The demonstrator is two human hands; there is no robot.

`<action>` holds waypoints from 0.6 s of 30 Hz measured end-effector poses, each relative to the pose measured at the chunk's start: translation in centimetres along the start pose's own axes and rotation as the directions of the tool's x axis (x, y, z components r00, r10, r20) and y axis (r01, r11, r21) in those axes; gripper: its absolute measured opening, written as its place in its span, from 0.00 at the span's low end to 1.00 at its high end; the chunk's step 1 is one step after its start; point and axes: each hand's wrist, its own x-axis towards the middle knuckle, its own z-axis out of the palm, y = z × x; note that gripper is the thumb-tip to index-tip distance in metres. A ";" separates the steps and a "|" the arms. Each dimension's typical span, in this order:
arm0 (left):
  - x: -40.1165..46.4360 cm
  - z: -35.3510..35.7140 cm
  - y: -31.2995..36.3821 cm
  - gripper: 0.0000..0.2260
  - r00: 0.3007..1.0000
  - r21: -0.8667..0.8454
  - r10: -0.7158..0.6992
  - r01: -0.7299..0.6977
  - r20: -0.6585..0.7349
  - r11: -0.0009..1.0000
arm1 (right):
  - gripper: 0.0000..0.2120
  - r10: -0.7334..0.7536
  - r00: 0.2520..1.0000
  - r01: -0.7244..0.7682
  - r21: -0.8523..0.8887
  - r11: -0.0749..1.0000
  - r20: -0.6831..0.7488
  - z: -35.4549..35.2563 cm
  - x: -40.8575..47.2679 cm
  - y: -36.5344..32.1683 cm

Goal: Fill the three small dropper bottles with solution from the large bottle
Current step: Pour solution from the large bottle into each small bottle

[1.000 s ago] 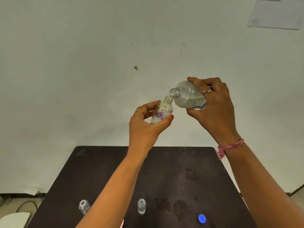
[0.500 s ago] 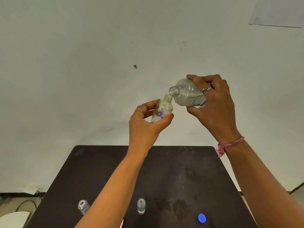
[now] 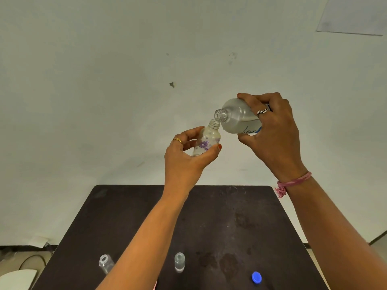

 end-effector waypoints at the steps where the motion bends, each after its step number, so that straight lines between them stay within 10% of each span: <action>1: 0.0 0.0 0.0 0.22 1.000 -0.001 0.000 0.000 0.000 1.000 | 0.36 -0.003 1.000 0.003 -0.001 1.000 -0.001 0.0 0.0 0.0; 18: -0.2 0.0 0.3 0.20 1.000 -0.019 0.005 -0.005 0.002 1.000 | 0.36 -0.011 1.000 0.011 -0.012 1.000 -0.004 -0.2 0.1 0.1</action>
